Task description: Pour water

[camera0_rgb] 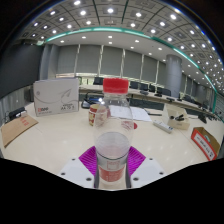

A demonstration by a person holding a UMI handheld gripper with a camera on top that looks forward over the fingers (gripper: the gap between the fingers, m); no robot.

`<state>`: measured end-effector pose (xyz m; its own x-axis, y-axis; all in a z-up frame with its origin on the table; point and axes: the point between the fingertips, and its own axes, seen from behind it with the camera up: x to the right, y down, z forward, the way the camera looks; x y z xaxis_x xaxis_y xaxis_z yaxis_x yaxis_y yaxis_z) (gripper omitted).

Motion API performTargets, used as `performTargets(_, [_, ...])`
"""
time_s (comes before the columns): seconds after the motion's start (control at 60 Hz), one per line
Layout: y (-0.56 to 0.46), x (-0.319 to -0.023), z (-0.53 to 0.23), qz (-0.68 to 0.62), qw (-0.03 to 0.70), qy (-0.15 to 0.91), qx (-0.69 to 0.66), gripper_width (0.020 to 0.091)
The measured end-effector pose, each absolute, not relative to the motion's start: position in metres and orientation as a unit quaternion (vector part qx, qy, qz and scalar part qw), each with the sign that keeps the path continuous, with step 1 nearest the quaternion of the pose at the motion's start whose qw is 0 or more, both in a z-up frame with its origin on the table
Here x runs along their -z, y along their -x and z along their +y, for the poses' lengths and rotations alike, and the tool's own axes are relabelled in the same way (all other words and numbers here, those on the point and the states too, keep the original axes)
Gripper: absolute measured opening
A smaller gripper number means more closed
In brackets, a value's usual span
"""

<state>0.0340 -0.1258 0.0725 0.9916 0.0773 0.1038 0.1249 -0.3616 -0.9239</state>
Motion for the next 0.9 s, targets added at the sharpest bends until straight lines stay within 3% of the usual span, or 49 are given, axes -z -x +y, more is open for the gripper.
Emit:
performTargets(0.25, [-0.046,-0.126,-0.098,-0.08,0.563,0.819,0.075,0.0356])
performTargets(0.5, [-0.086,-0.182,-0.008,-0.145,0.555,0.795,0.198,0.0356])
performTargets(0.717, [-0.101,-0.187,0.091,-0.269,0.519,0.738,0.336,0.0356])
performTargets(0.9, [-0.094,-0.175,0.159,-0.425,0.458,0.619,0.476,0.0356])
